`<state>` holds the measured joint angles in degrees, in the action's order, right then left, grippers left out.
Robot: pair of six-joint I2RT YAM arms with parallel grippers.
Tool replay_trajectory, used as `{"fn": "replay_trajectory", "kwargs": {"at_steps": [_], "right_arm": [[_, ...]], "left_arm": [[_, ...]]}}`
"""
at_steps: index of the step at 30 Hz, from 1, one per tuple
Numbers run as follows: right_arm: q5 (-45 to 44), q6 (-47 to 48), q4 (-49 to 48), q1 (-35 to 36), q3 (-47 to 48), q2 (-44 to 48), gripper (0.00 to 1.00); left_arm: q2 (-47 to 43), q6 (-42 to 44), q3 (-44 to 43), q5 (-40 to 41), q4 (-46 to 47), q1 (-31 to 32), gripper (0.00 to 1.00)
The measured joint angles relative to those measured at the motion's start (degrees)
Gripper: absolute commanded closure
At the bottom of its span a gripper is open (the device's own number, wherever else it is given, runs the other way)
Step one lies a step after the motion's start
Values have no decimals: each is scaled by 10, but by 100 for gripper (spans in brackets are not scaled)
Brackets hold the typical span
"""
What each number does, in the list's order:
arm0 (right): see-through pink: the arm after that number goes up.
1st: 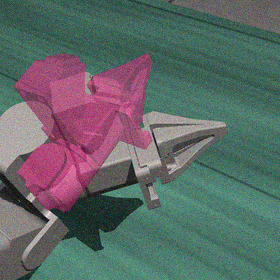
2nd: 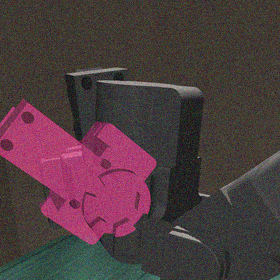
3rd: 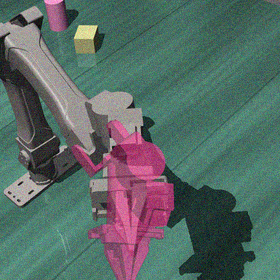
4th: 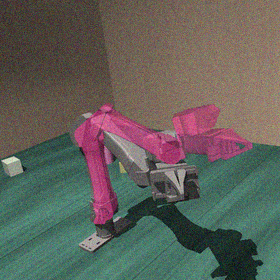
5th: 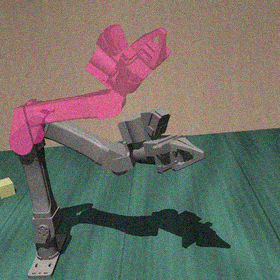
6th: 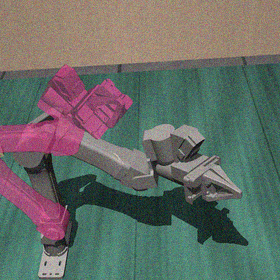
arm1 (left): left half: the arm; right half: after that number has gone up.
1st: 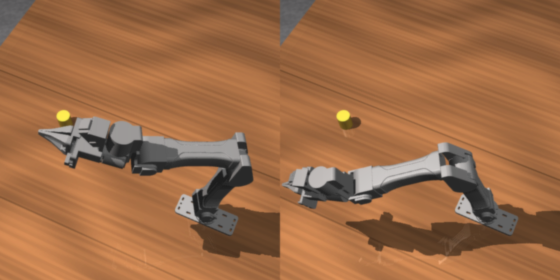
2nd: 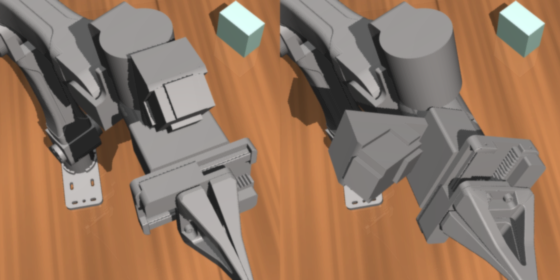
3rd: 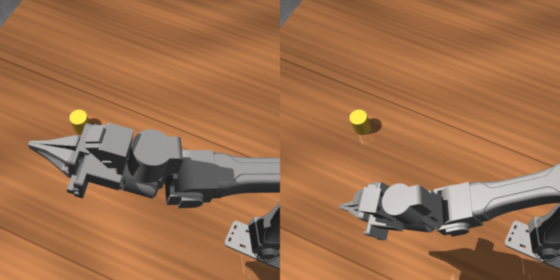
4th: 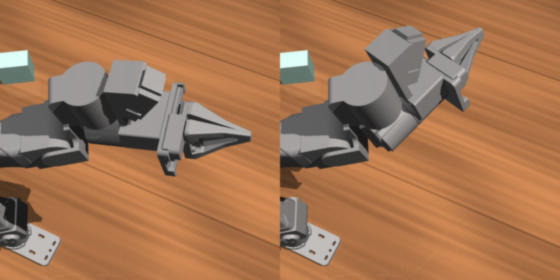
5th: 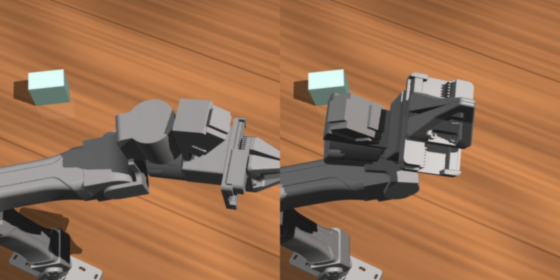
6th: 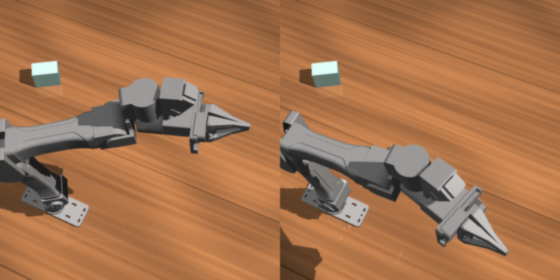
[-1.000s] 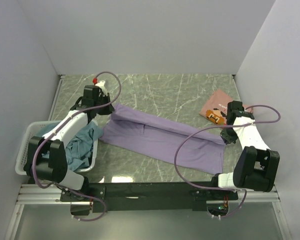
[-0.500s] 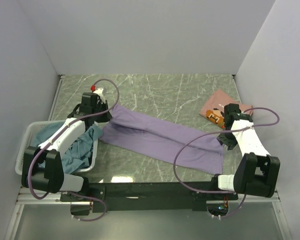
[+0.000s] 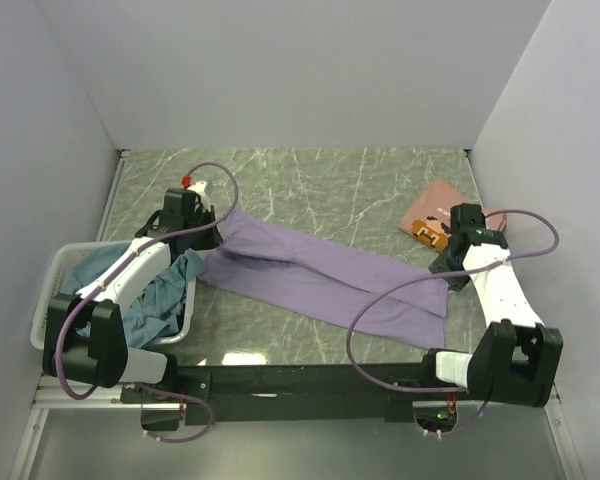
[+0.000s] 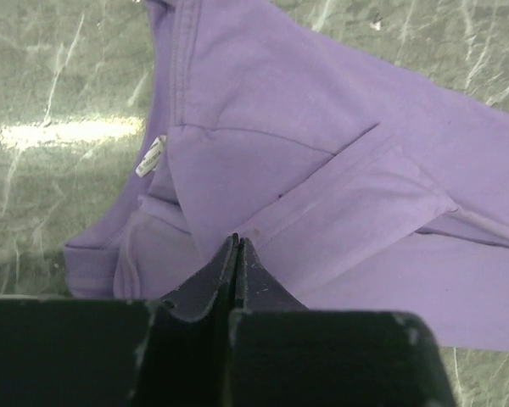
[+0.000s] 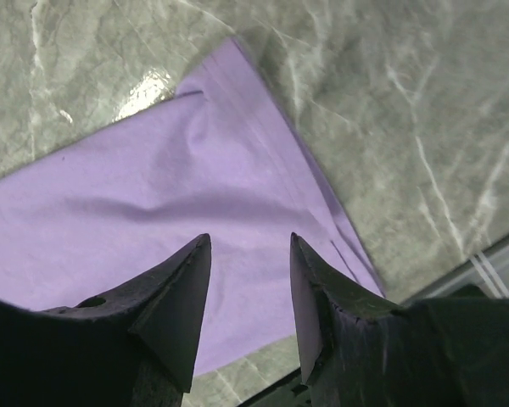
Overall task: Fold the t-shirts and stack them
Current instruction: Fold the tshirt
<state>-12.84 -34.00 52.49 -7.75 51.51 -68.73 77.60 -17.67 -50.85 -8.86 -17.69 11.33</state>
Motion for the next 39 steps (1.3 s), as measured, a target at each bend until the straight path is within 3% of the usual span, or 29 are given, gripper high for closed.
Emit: {"fn": "replay_trajectory", "kwargs": {"at_steps": [6, 12, 19, 24, 33, 39], "right_arm": [[20, 7, -47, -2, -1, -62, 51], [37, 21, -79, -13, 2, -94, 52], [56, 42, -105, -54, 7, -113, 52], [82, 63, -128, -88, 7, -123, 54], [118, 82, -171, -129, 7, -174, 62], [127, 83, -187, -135, 7, -222, 66]], "left_arm": [[-1, -4, 0, 19, -19, 0, 73], [-14, -22, 0, 20, -28, 0, 61], [28, -56, -40, 0, -20, 2, 54], [133, -77, -132, -10, 3, 3, 51], [345, -119, -309, -43, 7, 3, 53], [390, -159, -314, -66, 14, 0, 53]]}}
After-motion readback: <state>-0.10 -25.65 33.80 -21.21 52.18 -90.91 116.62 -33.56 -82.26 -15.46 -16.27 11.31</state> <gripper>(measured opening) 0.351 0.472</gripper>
